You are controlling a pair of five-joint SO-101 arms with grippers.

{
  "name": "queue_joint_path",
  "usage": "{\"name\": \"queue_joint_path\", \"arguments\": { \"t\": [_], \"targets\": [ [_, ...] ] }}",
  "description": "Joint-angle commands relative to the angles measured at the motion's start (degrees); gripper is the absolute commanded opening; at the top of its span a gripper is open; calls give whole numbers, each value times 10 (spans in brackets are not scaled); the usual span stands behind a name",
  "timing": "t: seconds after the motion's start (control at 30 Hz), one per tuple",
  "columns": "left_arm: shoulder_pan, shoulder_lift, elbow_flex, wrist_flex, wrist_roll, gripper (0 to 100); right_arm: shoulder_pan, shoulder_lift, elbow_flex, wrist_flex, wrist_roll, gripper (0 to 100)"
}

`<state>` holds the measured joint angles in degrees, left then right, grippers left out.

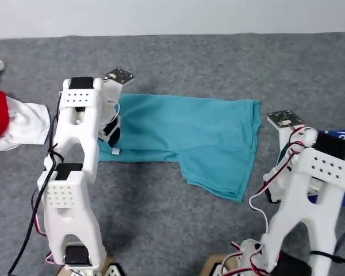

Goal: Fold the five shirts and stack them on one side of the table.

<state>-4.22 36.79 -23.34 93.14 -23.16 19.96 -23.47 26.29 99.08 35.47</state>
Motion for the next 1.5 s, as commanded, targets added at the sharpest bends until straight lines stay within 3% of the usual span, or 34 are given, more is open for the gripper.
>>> {"name": "queue_joint_path", "arguments": {
  "t": [0.0, 0.17, 0.4, 0.73, 0.9, 1.03, 1.47],
  "targets": [
    [-4, -44, 0, -9, -4, 121, -31, -15, 13, -14, -2, 10],
    [-5, -29, 1, -8, -6, 189, -83, -16, 52, -29, -5, 10],
    [-5, 6, -1, -26, -5, 186, -94, -21, 53, -29, -3, 10],
    [0, 9, -10, -37, -7, 6, -94, -21, 53, -28, -2, 10],
    [11, 4, -11, -1, -7, 2, -94, -21, 53, -28, -2, 10],
    [42, 4, -36, 73, -27, 2, -94, -21, 53, -28, -2, 10],
    [55, -57, 63, 73, -67, 3, -94, -21, 53, -26, -2, 10]
  ]
}}
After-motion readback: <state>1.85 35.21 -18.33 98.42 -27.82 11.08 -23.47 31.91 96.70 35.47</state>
